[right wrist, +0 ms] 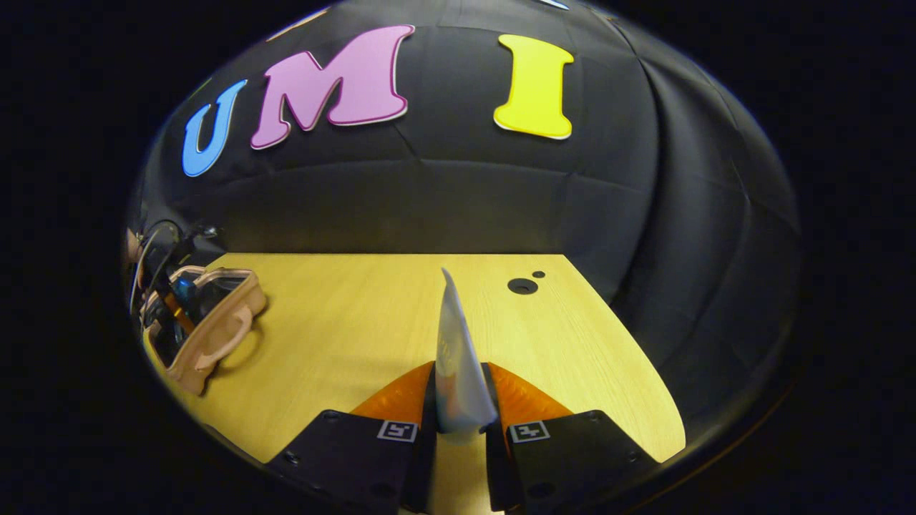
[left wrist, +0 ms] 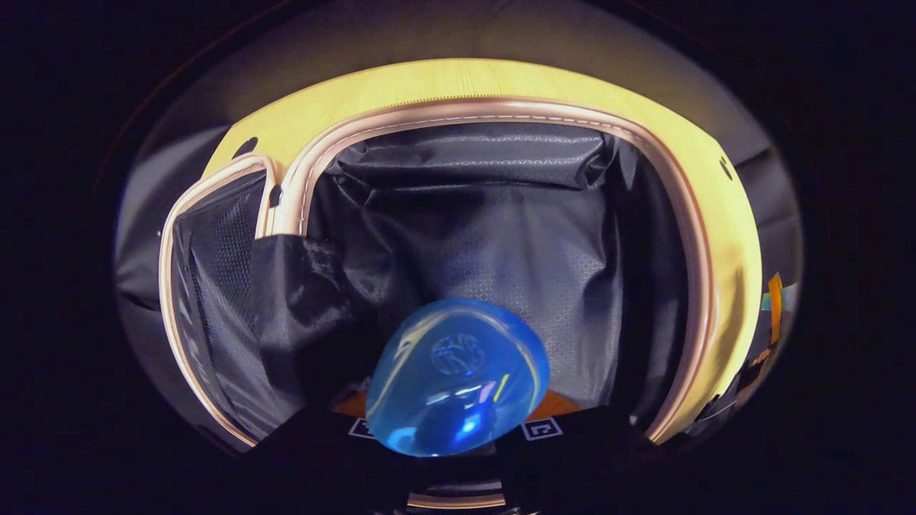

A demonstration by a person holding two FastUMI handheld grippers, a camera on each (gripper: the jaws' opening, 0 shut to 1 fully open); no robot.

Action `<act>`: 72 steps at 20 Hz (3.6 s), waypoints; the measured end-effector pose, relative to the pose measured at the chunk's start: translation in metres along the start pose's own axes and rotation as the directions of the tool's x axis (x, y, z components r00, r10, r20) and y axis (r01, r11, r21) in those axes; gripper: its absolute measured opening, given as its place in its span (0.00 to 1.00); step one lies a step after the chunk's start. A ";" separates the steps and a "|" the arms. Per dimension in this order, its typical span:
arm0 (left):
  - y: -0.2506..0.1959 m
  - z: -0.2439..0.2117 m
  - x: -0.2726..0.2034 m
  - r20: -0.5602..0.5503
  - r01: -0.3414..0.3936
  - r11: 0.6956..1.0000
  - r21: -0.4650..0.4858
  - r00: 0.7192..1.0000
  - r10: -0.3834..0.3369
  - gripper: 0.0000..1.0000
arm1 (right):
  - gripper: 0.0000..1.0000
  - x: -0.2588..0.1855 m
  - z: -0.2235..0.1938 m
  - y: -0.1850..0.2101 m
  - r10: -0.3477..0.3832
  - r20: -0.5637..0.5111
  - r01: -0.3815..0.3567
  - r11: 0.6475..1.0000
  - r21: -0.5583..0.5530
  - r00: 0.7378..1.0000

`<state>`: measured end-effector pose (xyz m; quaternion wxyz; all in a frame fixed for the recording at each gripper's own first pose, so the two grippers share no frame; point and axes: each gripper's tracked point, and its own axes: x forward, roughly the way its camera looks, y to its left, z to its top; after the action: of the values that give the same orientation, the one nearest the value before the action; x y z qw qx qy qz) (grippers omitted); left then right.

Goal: First open the suitcase, pack the skin care products into it, and then close the suitcase.

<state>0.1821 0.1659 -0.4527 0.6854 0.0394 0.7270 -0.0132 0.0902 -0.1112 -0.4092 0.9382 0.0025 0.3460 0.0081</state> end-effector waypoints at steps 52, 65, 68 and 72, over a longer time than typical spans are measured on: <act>0.150 -0.197 -0.272 0.851 0.246 0.913 -0.325 0.496 0.170 0.96 | 0.82 0.031 -0.067 0.428 0.153 -0.651 -0.134 0.988 0.079 0.743; 0.357 -0.104 -0.133 0.791 0.264 0.842 -0.470 0.549 0.269 0.90 | 0.98 -0.103 0.042 0.337 0.190 -0.218 -0.186 0.982 0.039 0.957; 0.380 -0.079 -0.091 0.760 0.375 0.766 -0.522 0.612 0.218 0.89 | 0.98 -0.133 0.045 0.291 0.118 -0.167 -0.117 0.993 0.019 0.979; 0.384 -0.062 -0.054 0.740 0.459 0.706 -0.539 0.659 0.136 0.83 | 0.98 -0.180 0.026 0.246 0.054 -0.202 -0.051 0.999 0.017 0.978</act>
<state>0.1526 0.5508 -0.3815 0.8752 -0.2972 0.3386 0.1759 -0.0326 0.1313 -0.2701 0.8975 0.0162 0.4397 0.0311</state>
